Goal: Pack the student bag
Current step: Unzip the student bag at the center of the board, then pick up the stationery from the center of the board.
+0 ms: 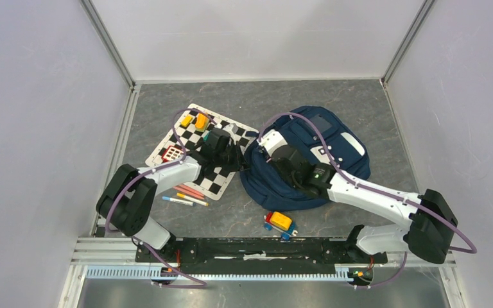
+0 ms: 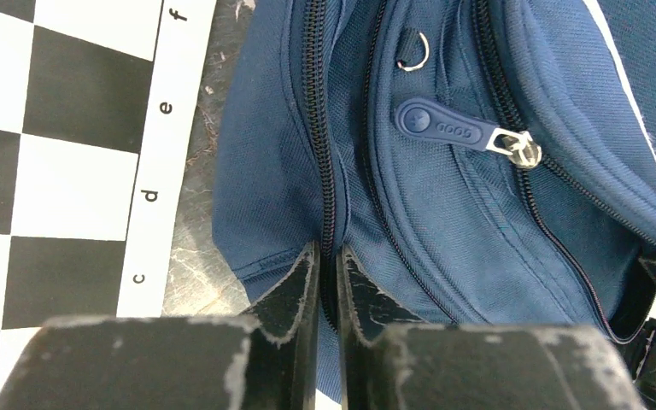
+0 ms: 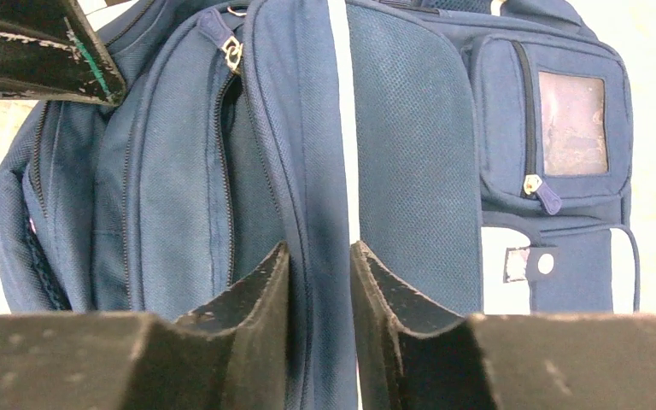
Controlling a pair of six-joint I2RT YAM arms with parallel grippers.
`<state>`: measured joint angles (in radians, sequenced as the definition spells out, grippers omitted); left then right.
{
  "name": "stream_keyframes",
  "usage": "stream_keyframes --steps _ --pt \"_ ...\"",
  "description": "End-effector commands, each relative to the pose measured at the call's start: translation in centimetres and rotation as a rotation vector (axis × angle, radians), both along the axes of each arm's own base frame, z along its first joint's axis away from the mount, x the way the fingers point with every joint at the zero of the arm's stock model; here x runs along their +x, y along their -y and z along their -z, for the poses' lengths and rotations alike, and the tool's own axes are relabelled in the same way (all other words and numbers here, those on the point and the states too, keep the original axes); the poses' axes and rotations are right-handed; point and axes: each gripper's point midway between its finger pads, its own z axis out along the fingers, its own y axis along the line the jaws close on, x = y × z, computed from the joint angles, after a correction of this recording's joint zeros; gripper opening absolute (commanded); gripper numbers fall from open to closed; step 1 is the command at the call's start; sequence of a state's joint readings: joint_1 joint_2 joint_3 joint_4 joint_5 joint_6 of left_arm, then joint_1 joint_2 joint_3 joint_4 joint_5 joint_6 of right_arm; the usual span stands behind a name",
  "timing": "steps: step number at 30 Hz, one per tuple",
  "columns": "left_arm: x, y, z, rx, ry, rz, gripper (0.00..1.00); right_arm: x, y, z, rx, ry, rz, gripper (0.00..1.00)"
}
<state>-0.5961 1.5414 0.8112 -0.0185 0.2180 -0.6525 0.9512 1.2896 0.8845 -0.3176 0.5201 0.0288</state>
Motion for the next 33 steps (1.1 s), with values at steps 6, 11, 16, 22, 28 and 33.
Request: stream_keyframes --steps 6,11,16,22,28,33 --pt "2.6 -0.1 -0.7 0.074 0.083 -0.020 0.02 0.6 3.3 -3.0 0.070 0.032 0.119 0.00" --pt "5.0 -1.5 -0.4 0.183 0.120 -0.058 0.02 1.9 4.6 -8.8 0.210 0.143 0.212 0.00" --pt "5.6 -0.8 -2.0 0.156 0.170 -0.030 0.07 2.4 4.4 -10.5 0.265 0.190 0.207 0.00" --pt "5.2 -3.5 -7.9 0.180 0.278 -0.117 0.73 2.4 4.5 -8.8 0.265 0.189 0.225 0.00" --pt "0.4 -9.6 -10.6 0.198 0.247 -0.327 1.00 2.5 4.6 -8.3 0.275 0.191 0.236 0.00" --pt "-4.4 -14.5 -8.3 0.248 0.086 -0.494 1.00 2.4 4.7 -7.9 0.272 0.192 0.239 0.00"
